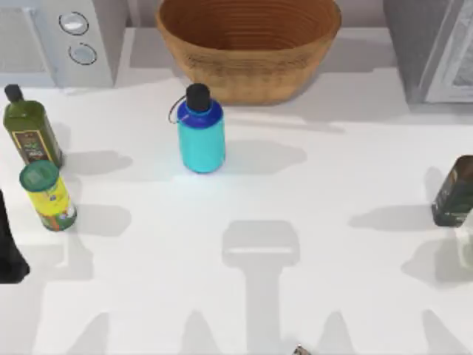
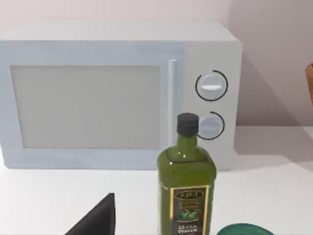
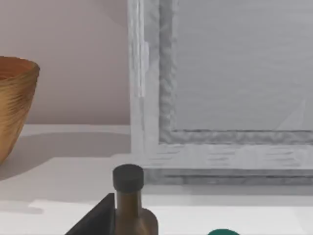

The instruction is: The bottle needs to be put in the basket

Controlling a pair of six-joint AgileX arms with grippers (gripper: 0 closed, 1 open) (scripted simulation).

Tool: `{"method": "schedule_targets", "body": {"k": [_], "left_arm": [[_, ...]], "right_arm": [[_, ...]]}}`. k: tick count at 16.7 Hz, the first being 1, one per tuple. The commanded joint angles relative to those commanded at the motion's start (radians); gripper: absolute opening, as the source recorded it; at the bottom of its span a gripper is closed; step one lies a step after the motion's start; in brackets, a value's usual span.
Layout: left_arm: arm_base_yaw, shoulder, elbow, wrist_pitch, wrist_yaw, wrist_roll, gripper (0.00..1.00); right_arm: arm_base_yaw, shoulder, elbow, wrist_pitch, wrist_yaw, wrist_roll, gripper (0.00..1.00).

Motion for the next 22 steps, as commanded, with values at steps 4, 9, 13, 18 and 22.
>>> {"method": "schedule_targets", "body": {"k": [4,9,13,18,22], "left_arm": [[-0.007,0.028,-0.005,0.015,0.006,0.005,1.0],[-0.064,0.281,-0.03,0.148,0.056,0.035,1.0],[-0.13,0.631,-0.036,0.33,0.133,0.057,1.0],[-0.203,1.143,0.02,0.633,0.265,0.056,1.0],[-0.245,1.554,0.117,0.903,0.376,0.03,1.0]], "right_arm": [[0.0,0.0,0.0,0.0,0.0,0.0,1.0],[0.0,0.0,0.0,0.0,0.0,0.0,1.0],[0.0,0.0,0.0,0.0,0.0,0.0,1.0],[0.0,0.0,0.0,0.0,0.0,0.0,1.0],[0.0,0.0,0.0,0.0,0.0,0.0,1.0]]}}
